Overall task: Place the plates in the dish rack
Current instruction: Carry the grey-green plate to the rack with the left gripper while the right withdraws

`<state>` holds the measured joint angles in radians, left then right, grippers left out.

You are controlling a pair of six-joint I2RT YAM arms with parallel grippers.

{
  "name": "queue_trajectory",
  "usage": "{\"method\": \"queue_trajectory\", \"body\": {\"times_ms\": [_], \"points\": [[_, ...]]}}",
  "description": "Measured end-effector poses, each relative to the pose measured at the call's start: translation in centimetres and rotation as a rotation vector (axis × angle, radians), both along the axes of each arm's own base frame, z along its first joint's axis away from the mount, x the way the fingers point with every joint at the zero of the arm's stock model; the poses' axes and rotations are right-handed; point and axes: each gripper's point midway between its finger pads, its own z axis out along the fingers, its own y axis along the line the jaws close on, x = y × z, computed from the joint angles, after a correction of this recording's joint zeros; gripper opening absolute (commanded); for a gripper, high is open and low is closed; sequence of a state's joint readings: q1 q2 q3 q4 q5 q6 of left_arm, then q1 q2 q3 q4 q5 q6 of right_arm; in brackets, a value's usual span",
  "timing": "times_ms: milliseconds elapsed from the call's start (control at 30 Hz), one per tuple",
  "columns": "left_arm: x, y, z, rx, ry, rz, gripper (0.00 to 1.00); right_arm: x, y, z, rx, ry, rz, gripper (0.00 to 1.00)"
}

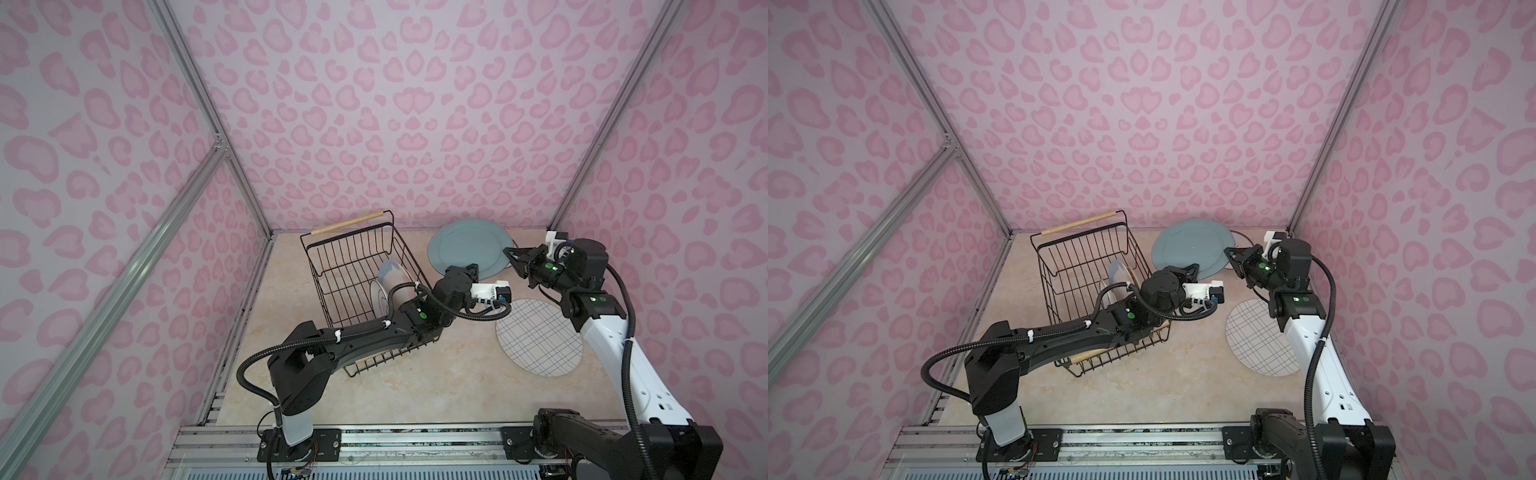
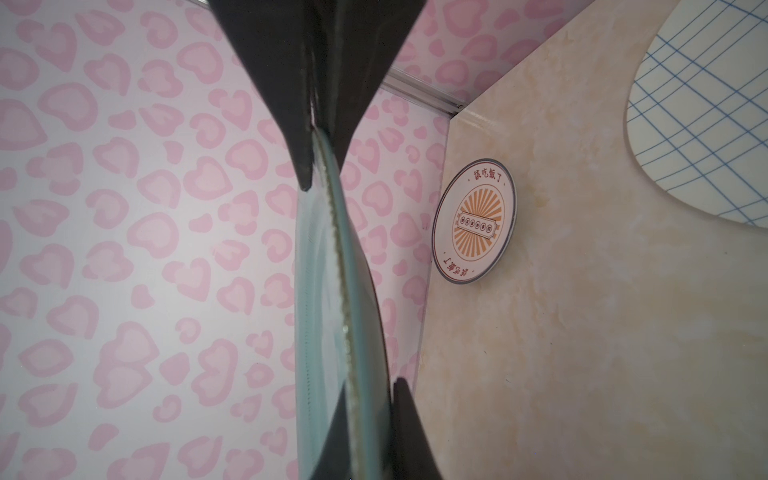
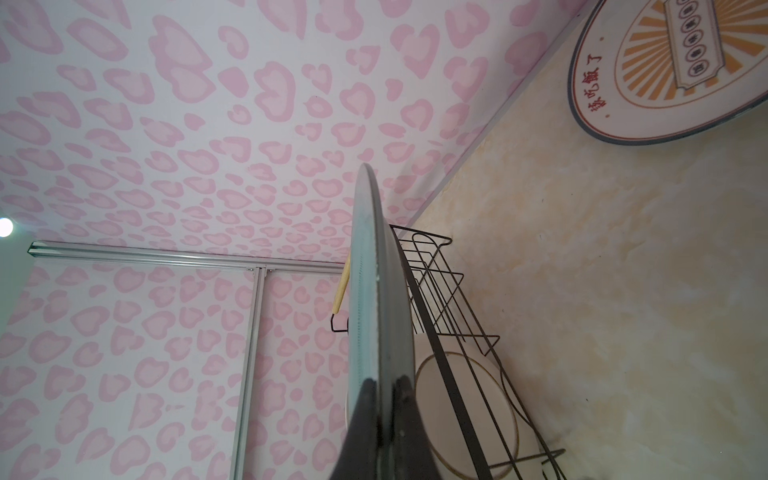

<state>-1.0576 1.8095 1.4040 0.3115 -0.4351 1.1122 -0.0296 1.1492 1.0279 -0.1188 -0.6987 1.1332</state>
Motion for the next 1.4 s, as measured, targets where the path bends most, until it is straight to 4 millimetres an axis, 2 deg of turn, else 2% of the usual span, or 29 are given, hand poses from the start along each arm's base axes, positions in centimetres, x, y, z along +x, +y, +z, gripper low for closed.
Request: {"method": "queue_trajectory", "body": {"times_ms": [67, 167, 300, 433, 533, 633, 833, 1000, 1133, 1233, 1400], "points": [[-0.1, 0.0, 0.2, -0.04, 0.022, 0.016, 0.04, -0.2, 0.5, 1.3, -0.011, -0.044, 0.025, 0.5], [-0.1, 0.2, 0.4, -0.069, 0.052, 0.038, 0.04, -0.6, 0.8, 2.8, -0.023, -0.1, 0.05, 0.63], [0.0, 1.0, 1.6, -0.111, 0.084, 0.079, 0.04, -1.1, 1.2, 4.8, -0.045, -0.166, 0.074, 0.7], [0.3, 1.8, 4.6, -0.21, 0.101, 0.129, 0.04, -2.6, 1.7, 9.0, -0.112, -0.288, 0.093, 0.79], [0.4, 2.6, 7.5, -0.305, 0.112, 0.162, 0.04, -4.2, 1.8, 11.3, -0.18, -0.374, 0.084, 0.97], [0.2, 3.5, 10.8, -0.408, 0.127, 0.183, 0.04, -5.3, 1.6, 12.1, -0.237, -0.414, 0.071, 0.97], [-0.6, 6.4, 16.6, -0.608, 0.176, 0.227, 0.04, -6.0, 1.6, 11.2, -0.309, -0.407, 0.072, 0.97], [-1.8, 10.2, 19.6, -0.761, 0.249, 0.289, 0.04, -6.0, 2.0, 9.7, -0.336, -0.397, 0.09, 0.97], [-3.0, 15.1, 22.1, -0.922, 0.308, 0.379, 0.04, -5.8, 2.6, 8.0, -0.344, -0.368, 0.113, 0.97], [-4.2, 19.4, 23.0, -1.028, 0.344, 0.453, 0.04, -5.6, 3.5, 7.0, -0.353, -0.359, 0.142, 0.97], [-6.4, 26.1, 22.7, -1.182, 0.423, 0.548, 0.04, -5.5, 6.1, 5.9, -0.395, -0.372, 0.217, 0.97]]}}
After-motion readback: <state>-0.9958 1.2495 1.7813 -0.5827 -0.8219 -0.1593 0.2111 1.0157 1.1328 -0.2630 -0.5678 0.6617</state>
